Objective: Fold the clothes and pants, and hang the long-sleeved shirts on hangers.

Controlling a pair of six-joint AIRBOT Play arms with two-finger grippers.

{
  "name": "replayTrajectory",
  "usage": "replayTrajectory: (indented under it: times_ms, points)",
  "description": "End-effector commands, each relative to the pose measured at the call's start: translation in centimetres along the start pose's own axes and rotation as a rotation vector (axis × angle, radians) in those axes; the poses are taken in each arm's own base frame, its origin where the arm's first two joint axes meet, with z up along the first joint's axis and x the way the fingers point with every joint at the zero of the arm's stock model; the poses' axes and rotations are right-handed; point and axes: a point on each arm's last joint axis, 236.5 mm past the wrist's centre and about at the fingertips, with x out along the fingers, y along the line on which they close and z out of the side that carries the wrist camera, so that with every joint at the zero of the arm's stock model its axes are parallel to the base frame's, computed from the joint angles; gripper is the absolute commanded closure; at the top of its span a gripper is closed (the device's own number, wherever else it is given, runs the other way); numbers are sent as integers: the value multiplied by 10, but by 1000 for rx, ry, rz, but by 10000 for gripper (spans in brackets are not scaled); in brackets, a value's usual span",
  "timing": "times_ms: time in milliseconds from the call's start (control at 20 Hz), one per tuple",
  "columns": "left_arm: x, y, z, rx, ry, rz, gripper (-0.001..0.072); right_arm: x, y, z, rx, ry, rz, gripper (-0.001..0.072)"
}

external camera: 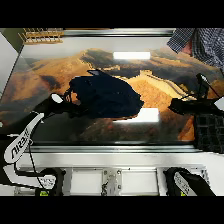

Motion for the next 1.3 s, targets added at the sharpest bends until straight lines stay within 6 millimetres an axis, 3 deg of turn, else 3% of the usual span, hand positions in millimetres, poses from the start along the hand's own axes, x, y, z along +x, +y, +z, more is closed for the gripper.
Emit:
replayTrajectory:
  times_ms: [0, 50, 100, 200, 350, 550, 700, 850, 900, 950, 1050, 1100, 1150, 1200, 1250]
  points:
    - [-4, -24, 8, 30, -8, -36, 700, 5, -3, -1, 22, 17, -1, 586]
    - [-13, -28, 15, 46, -31, -47, 699, 12, -5, -2, 32, 33, -1, 305]
    - [-25, -30, 23, 57, -63, -56, 699, 21, -8, -2, 52, 50, 6, 123]
    - [-48, -31, 34, 56, -116, -69, 699, 47, -16, 5, 102, 60, 14, 134]
    - [-64, -30, 37, 75, -134, -77, 699, 103, -18, 15, 143, 53, 37, 135]
    - [-63, -31, 35, 76, -129, -78, 699, 182, 12, -1, 136, 131, 119, 135]
    - [-63, -31, 35, 76, -128, -78, 699, 213, 37, -14, 129, 189, 176, 135]
    - [-63, -31, 35, 76, -129, -79, 699, 220, 50, -8, 110, 180, 202, 138]
    - [-63, -31, 35, 76, -129, -78, 700, 221, 51, -4, 108, 166, 201, 207]
    - [-63, -31, 35, 76, -129, -78, 700, 220, 52, -1, 105, 159, 202, 377]
    - [-63, -31, 35, 76, -129, -79, 699, 220, 52, 1, 100, 154, 201, 612]
    - [-64, -31, 36, 76, -132, -80, 699, 219, 54, 1, 66, 154, 209, 669]
    - [-72, -33, 39, 78, -153, -85, 700, 212, 59, 5, 25, 149, 220, 669]
    - [-87, -38, 46, 84, -193, -95, 700, 200, 63, 16, -29, 126, 215, 670]
    - [-117, -49, 60, 103, -259, -116, 700, 177, 71, 36, -121, 76, 201, 670]
